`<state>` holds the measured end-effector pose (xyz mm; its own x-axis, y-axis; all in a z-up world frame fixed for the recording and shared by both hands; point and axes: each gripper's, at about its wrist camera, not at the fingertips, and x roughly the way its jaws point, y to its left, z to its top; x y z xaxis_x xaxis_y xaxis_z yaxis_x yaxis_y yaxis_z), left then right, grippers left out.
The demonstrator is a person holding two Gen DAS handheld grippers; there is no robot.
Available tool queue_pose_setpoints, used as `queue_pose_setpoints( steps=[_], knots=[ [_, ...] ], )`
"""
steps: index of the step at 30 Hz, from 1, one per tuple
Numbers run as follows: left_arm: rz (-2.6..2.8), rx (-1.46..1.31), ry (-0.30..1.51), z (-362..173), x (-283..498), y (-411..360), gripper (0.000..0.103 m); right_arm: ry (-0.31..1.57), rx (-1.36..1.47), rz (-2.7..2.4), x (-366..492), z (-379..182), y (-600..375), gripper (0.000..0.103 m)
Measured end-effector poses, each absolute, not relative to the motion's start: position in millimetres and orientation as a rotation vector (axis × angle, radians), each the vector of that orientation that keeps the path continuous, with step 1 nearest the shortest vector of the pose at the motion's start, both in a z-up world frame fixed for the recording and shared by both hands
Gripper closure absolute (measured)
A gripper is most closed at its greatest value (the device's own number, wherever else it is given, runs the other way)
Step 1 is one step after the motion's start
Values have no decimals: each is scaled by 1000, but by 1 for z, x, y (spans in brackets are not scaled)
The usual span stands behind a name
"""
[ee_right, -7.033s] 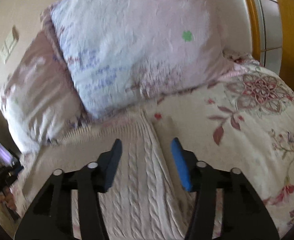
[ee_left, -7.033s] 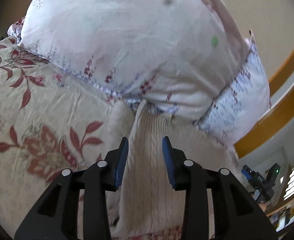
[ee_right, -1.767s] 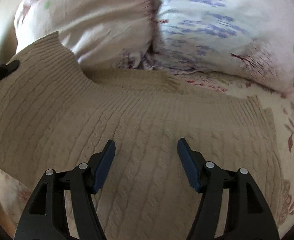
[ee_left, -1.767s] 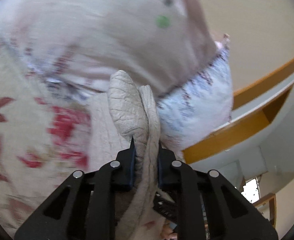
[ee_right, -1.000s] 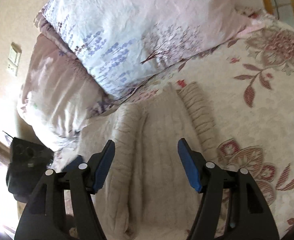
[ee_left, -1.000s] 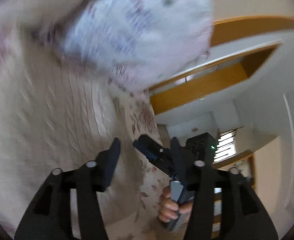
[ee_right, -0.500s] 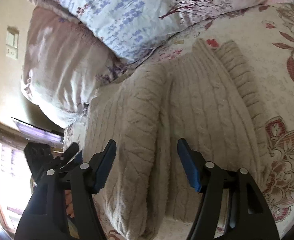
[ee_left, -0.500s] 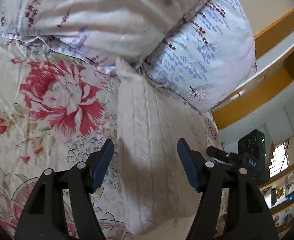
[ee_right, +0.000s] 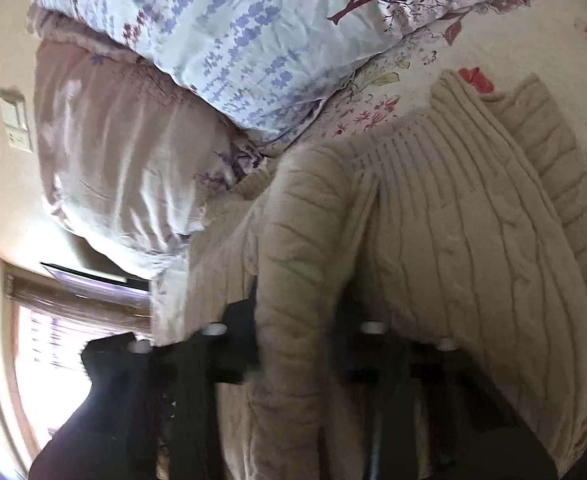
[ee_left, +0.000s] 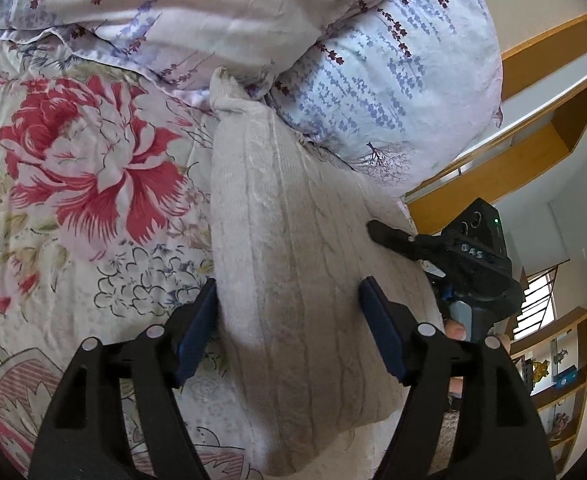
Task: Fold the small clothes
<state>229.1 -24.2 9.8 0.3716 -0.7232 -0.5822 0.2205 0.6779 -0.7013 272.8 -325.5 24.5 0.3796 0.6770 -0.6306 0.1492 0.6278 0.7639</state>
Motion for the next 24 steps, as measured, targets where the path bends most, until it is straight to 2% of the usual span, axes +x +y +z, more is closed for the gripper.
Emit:
queue_pose_setpoints(
  steps=[3,11,24],
  knots=[
    [-656,-604,1018,9,229,-19,31,1088,750,373,268,43,-319,83],
    [-659,-672,987,12,226,-5,27,915,523,304,259,105,-317,84],
    [-701,-600,953,18,218,-20,27,875,391,75,240,118,-366,84]
  ],
)
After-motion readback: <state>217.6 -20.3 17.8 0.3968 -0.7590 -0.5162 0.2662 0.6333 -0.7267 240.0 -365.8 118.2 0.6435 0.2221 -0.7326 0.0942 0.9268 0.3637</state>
